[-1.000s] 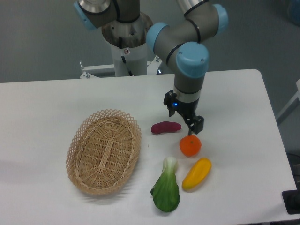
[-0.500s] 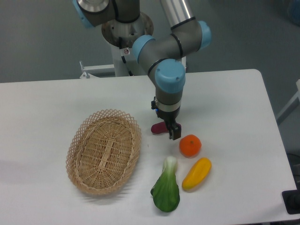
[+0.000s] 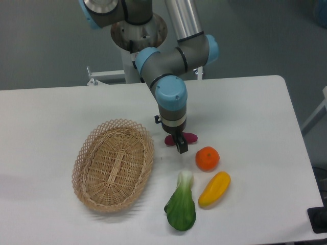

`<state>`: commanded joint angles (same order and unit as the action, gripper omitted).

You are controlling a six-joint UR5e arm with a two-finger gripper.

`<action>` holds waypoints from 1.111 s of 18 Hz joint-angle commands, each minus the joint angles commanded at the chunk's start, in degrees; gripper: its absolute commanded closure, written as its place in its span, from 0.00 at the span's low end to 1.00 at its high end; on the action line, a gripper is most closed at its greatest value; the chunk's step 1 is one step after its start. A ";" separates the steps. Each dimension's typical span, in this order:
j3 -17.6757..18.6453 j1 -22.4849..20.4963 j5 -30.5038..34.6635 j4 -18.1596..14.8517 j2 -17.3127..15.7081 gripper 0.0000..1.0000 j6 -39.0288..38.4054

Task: Pick up the sweet potato from the table
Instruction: 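Lower the gripper over the sweet potato and close on it, then lift the grasped sweet potato up and away from the table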

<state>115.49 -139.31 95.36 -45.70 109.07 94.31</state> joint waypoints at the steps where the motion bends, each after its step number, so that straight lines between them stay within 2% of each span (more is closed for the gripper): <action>1: 0.00 0.09 0.09 0.26 0.09 0.00 0.00; 2: -0.08 0.09 0.09 0.44 0.09 0.05 0.00; 4: 0.00 0.09 0.09 0.97 0.09 0.23 0.00; 8: -0.26 0.09 0.09 0.97 -0.09 0.48 -0.18; 11: -0.61 0.09 0.09 0.97 -0.26 0.62 -0.09; 15: -0.61 0.00 0.17 0.97 -0.44 0.67 -0.09; 20: -1.05 -0.09 0.18 0.97 -2.10 0.67 -0.18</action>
<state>114.44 -139.39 95.54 -44.74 106.97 94.13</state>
